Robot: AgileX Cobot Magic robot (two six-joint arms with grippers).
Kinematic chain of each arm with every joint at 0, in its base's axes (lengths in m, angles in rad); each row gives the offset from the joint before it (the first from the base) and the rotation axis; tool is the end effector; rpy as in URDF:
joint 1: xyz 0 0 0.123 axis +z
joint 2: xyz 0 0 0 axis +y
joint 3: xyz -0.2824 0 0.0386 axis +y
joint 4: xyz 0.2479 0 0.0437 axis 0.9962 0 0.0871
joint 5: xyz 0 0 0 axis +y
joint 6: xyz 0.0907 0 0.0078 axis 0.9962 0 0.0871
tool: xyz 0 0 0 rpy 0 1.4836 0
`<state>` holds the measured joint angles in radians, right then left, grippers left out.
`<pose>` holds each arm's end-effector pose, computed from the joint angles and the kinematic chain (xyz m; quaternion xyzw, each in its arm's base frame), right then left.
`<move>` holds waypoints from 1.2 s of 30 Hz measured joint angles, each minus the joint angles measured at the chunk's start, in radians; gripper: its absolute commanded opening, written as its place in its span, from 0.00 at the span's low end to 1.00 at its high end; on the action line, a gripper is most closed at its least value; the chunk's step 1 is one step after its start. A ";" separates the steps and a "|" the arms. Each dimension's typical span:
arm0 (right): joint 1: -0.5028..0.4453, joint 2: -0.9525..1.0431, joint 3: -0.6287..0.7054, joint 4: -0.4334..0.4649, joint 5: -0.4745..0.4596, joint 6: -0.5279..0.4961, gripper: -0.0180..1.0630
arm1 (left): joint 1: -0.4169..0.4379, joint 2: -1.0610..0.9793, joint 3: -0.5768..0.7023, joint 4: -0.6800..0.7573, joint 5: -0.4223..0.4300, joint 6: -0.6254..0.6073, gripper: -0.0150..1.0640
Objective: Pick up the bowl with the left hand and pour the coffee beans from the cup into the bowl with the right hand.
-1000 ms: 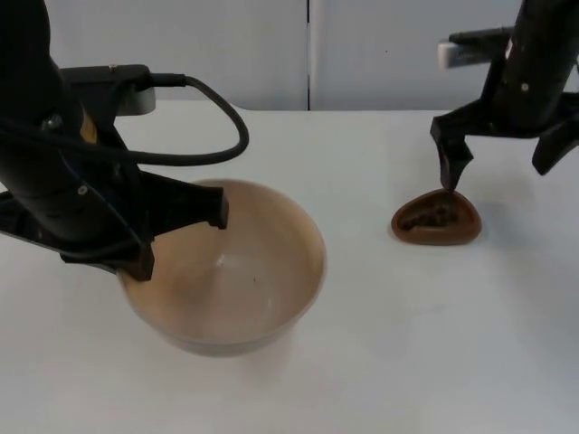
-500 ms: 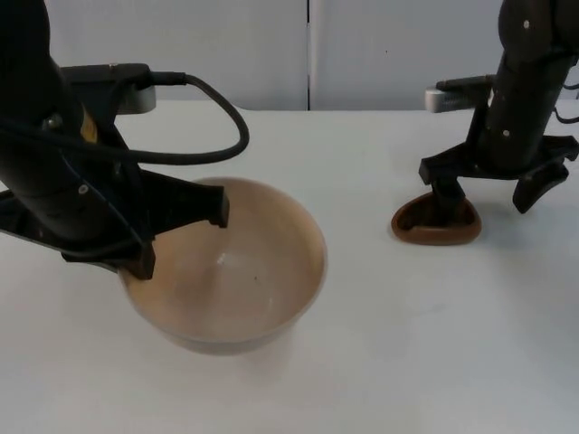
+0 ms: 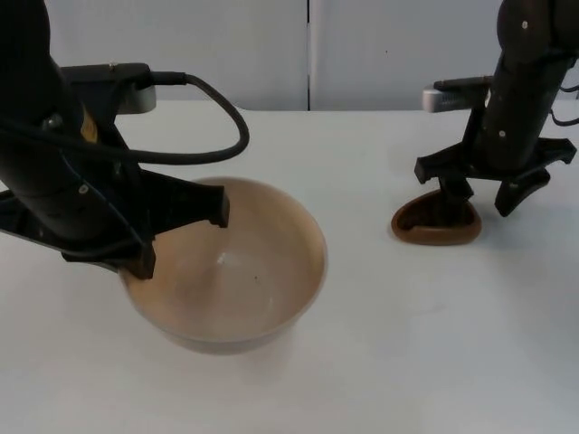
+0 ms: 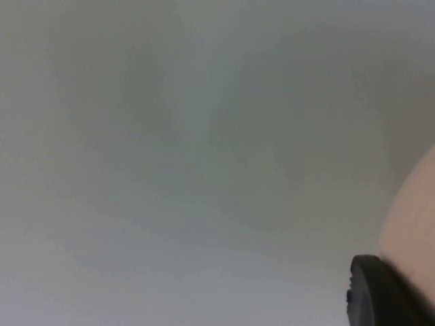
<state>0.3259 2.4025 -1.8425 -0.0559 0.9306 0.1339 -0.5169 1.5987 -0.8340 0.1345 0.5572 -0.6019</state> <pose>0.4589 0.1508 0.1004 -0.1102 0.9901 -0.0041 0.0868 0.2516 -0.1356 0.1785 0.0084 0.9849 -0.0508 0.1651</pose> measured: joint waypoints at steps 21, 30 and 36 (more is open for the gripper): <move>0.000 0.000 -0.002 0.005 -0.022 0.002 0.02 | 0.000 0.000 0.000 0.000 -0.002 0.000 0.01; 0.000 -0.012 -0.002 0.005 -0.022 -0.008 0.02 | 0.000 0.000 0.000 0.000 -0.002 0.000 0.01; 0.000 -0.053 0.000 -0.004 -0.017 -0.034 0.02 | 0.000 0.000 0.000 0.000 -0.002 0.000 0.01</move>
<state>0.3259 2.3492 -1.8424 -0.0602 0.9132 0.1003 -0.5169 1.5987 -0.8340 0.1345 0.5553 -0.6019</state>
